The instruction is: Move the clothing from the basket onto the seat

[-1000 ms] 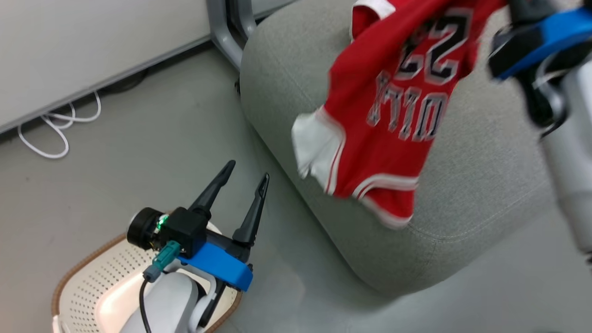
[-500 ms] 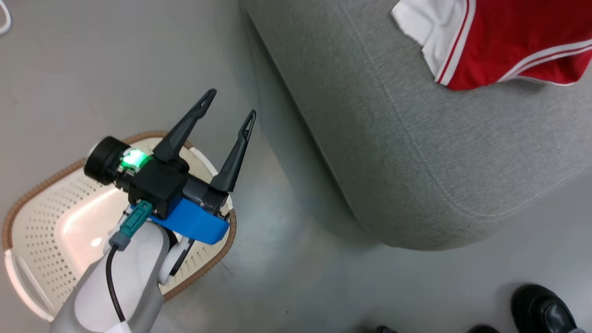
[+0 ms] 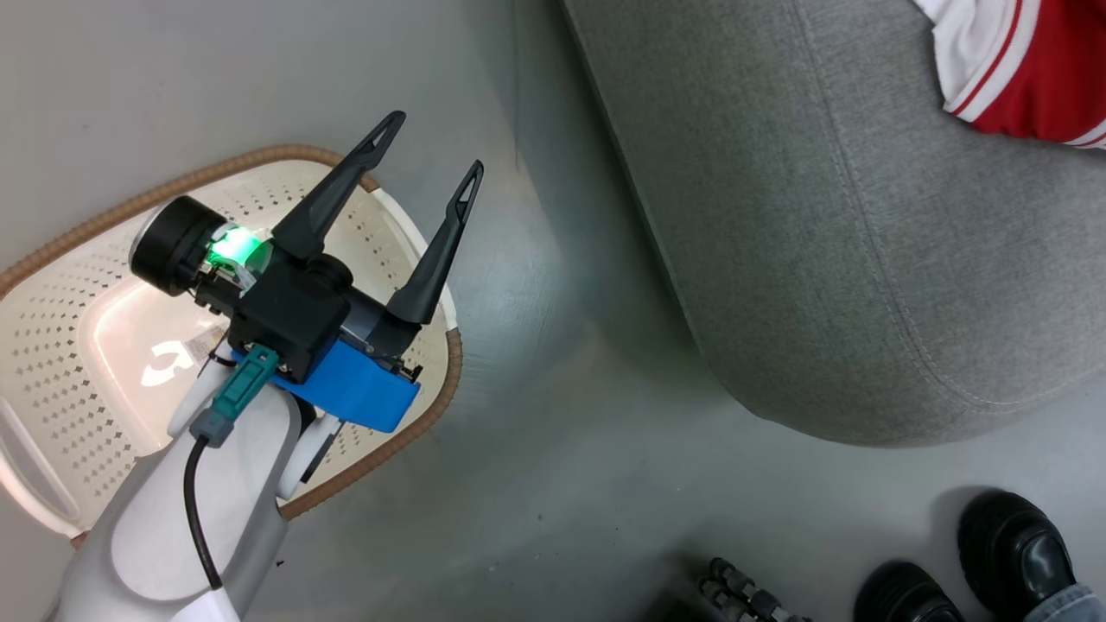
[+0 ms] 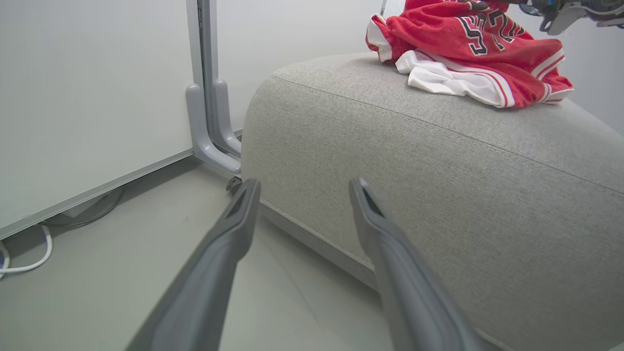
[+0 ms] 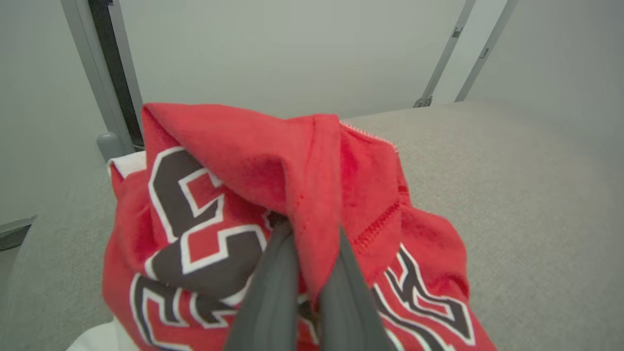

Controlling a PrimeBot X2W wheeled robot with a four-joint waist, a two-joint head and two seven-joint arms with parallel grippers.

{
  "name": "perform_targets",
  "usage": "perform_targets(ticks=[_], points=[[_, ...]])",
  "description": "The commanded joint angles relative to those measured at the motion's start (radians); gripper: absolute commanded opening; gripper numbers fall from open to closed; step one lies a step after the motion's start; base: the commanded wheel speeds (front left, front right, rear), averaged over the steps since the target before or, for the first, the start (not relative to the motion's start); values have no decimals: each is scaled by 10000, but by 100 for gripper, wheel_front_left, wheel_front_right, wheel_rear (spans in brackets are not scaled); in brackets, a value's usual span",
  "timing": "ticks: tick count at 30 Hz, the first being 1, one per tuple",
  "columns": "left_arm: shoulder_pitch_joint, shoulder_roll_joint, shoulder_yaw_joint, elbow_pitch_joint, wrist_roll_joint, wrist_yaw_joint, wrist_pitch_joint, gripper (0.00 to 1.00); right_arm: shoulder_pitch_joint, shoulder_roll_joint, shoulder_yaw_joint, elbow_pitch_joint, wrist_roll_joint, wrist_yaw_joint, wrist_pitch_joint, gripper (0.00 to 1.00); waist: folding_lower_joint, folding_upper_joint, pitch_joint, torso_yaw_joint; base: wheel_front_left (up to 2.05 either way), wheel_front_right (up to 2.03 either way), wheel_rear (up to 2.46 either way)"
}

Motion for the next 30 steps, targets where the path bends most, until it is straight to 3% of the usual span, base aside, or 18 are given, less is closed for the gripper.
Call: perform_targets(ticks=[1,8,9,10,11,12,23,30], points=[[-202,48,3,-70,13,53,12,100,-2,29,-26,209,-15,1,-127,0,-2,0,68,55,0,0,0],[-137,-5,-74,33,-89,96,-39,100,-159,-68,47,970,-148,1,-499,0,-2,0,-27,162,0,0,0],[-135,-29,-86,59,-111,104,-52,100,-131,-95,65,1021,-170,1,-525,8,-2,0,-58,183,0,0,0],[-126,-50,-101,92,-131,106,-60,100,-84,-126,95,1076,-189,1,-553,34,-2,0,-98,208,0,0,0],[-110,-71,-107,134,-139,118,-80,100,-39,-149,111,1128,-197,1,-558,46,-2,0,-153,230,0,0,0],[-98,-97,-112,172,-148,129,-94,100,3,-184,113,1164,-177,1,-577,100,-2,0,-200,251,0,0,0],[356,-552,-128,857,-435,203,-298,100,740,-126,359,1254,-438,1,-631,100,-2,0,-1306,408,0,0,0],[1007,-1279,-4,1404,-671,199,-354,100,1955,-234,696,802,-598,1,-628,100,-2,0,-2831,858,0,0,0]])
